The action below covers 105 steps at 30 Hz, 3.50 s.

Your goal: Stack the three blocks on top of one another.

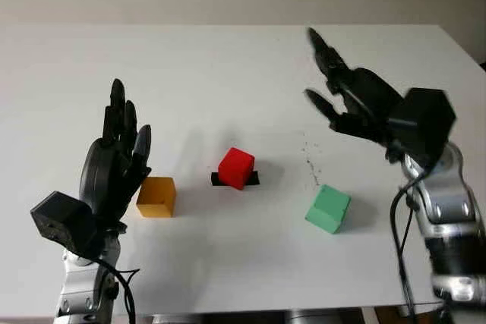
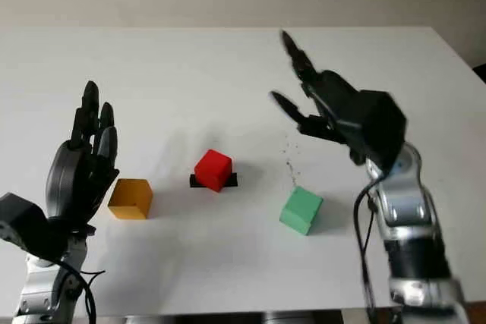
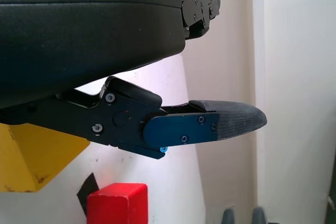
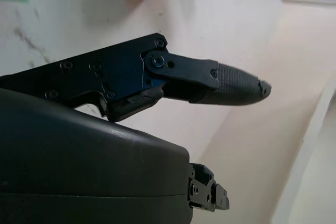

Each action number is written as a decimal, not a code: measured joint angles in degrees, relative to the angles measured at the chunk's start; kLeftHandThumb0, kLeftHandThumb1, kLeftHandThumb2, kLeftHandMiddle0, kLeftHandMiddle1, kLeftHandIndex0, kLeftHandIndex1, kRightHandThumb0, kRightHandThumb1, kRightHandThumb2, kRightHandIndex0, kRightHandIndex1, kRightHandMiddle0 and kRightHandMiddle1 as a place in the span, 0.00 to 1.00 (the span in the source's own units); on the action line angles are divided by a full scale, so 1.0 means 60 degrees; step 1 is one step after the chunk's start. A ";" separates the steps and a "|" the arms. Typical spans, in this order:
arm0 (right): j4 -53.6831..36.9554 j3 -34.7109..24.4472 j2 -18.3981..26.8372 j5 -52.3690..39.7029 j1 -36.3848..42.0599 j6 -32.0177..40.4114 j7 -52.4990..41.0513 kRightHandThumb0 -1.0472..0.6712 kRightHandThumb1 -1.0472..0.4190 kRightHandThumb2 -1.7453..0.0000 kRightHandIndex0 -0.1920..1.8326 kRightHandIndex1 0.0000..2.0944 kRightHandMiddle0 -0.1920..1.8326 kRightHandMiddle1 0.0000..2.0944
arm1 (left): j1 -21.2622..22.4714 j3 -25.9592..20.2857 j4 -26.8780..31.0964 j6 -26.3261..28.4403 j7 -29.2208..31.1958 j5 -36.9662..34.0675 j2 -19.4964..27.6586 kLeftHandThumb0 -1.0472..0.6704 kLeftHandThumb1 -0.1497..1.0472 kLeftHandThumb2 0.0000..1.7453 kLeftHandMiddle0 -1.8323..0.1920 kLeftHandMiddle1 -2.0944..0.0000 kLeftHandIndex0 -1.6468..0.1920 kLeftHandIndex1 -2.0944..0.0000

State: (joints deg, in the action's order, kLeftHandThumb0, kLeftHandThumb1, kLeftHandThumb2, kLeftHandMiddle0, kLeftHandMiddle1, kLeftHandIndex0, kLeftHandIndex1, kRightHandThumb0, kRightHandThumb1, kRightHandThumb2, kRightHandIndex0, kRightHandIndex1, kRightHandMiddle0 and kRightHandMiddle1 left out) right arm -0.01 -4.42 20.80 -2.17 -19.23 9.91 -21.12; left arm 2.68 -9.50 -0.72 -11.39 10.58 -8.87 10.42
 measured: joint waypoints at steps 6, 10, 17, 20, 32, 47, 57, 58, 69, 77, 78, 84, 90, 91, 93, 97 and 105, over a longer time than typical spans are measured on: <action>-0.0413 -0.0406 -0.0797 -0.0713 0.0733 0.0252 0.0803 0.19 0.00 0.57 0.00 0.00 0.00 0.00 | 0.0064 -0.0038 0.0000 0.0037 0.0090 -0.0026 0.0086 0.15 1.00 0.26 1.00 0.98 0.99 0.97; -0.0521 -0.0576 -0.1220 -0.1174 0.1012 0.0265 0.1108 0.18 0.00 0.56 0.00 0.00 0.00 0.00 | 0.0096 -0.0041 0.0017 0.0120 0.0089 -0.0024 0.0095 0.15 1.00 0.27 1.00 0.98 1.00 0.98; -0.0561 -0.0536 -0.1385 -0.1229 0.1345 0.0265 0.1282 0.18 0.00 0.56 0.00 0.00 0.00 0.00 | 0.0101 -0.0067 0.0064 0.0167 0.0136 -0.0017 0.0167 0.15 1.00 0.26 1.00 0.98 0.99 0.98; -0.0615 -0.0508 -0.1388 -0.1221 0.1343 0.0265 0.1297 0.18 0.00 0.55 0.00 0.00 0.00 0.00 | 0.0100 -0.0075 0.0068 0.0176 0.0139 -0.0012 0.0193 0.15 1.00 0.26 1.00 0.98 0.99 0.97; -0.0616 -0.0454 -0.1376 -0.1152 0.1311 0.0267 0.1351 0.19 0.00 0.56 0.00 0.00 0.00 0.00 | 0.0121 -0.0596 0.1427 0.0724 -0.0189 0.2100 0.2142 0.19 1.00 0.09 0.77 0.97 0.75 0.94; -0.0692 -0.0555 -0.1308 -0.1204 0.1327 0.0278 0.1310 0.20 0.00 0.57 0.00 0.00 0.00 0.00 | -0.0396 -0.1672 0.4299 0.2887 0.3242 0.3878 0.6415 0.10 0.94 0.03 0.86 0.98 0.67 0.97; -0.0715 -0.0560 -0.1308 -0.1197 0.1330 0.0278 0.1402 0.19 0.00 0.58 0.00 0.00 0.00 0.00 | -0.0564 -0.0921 0.4176 0.2224 0.3461 0.4856 0.6707 0.10 0.92 0.03 0.90 0.98 0.69 0.97; -0.0726 -0.0560 -0.1308 -0.1195 0.1331 0.0278 0.1411 0.19 0.00 0.58 0.00 0.00 0.00 0.00 | -0.0590 -0.0827 0.4093 0.2037 0.3362 0.4954 0.6700 0.10 0.91 0.03 0.90 0.98 0.69 0.98; -0.0767 -0.0565 -0.1308 -0.1214 0.1341 0.0345 0.1433 0.20 0.00 0.58 0.00 0.00 0.00 0.00 | -0.0736 -0.0269 0.3901 0.1612 0.3634 0.5432 0.6694 0.10 0.89 0.03 0.93 0.98 0.71 0.98; -0.0768 -0.0573 -0.1307 -0.1215 0.1341 0.0345 0.1391 0.20 0.00 0.58 0.00 0.00 0.00 0.00 | -0.0781 0.0039 0.4050 0.1991 0.3985 0.6408 0.6723 0.12 0.88 0.02 0.93 0.97 0.72 0.98; -0.0768 -0.0574 -0.1307 -0.1215 0.1341 0.0347 0.1393 0.19 0.00 0.58 0.00 0.00 0.00 0.00 | -0.0789 0.0095 0.4076 0.1999 0.3929 0.6642 0.6722 0.12 0.87 0.02 0.93 0.97 0.71 0.98; -0.0767 -0.0591 -0.1307 -0.1223 0.1341 0.0347 0.1400 0.20 0.00 0.58 0.00 0.00 0.00 0.00 | -0.0840 0.0397 0.4137 0.2012 0.3585 0.7546 0.6652 0.12 0.88 0.03 0.90 0.97 0.67 0.96; -0.0767 -0.0591 -0.1307 -0.1214 0.1341 0.0349 0.1414 0.20 0.00 0.58 0.00 0.00 0.00 0.00 | -0.0845 0.0538 0.4106 0.1852 0.3065 0.8027 0.6416 0.13 0.91 0.04 0.87 0.96 0.61 0.92; -0.0768 -0.0591 -0.1307 -0.1218 0.1341 0.0349 0.1414 0.20 0.00 0.58 0.00 0.00 0.00 0.00 | -0.0845 0.0544 0.4081 0.1752 0.2952 0.8031 0.6382 0.14 0.91 0.03 0.86 0.97 0.63 0.87; -0.0768 -0.0595 -0.1307 -0.1224 0.1341 0.0349 0.1414 0.20 0.00 0.58 0.00 0.00 0.00 0.00 | -0.0845 0.0558 0.4023 0.1603 0.2826 0.8014 0.6306 0.14 0.92 0.03 0.85 0.97 0.74 0.67; -0.0769 -0.0596 -0.1307 -0.1227 0.1341 0.0370 0.1416 0.21 0.00 0.58 0.00 0.00 0.00 0.00 | -0.0845 0.0583 0.3893 0.1478 0.2793 0.7947 0.6262 0.14 0.92 0.03 0.84 0.97 0.79 0.57; -0.0769 -0.0620 -0.1307 -0.1253 0.1341 0.0372 0.1416 0.21 0.00 0.59 0.00 0.00 0.00 0.00 | -0.0844 0.0592 0.3884 0.1513 0.2857 0.7880 0.6217 0.14 0.92 0.03 0.83 0.97 0.79 0.58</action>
State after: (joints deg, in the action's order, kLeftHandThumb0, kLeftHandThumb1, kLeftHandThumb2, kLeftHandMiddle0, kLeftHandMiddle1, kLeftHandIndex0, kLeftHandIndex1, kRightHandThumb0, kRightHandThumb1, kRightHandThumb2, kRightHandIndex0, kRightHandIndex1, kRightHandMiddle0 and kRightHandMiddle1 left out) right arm -4.62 -8.14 12.96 -9.68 -11.19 12.14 -12.63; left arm -2.39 -5.95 22.58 -2.31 27.72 38.41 47.72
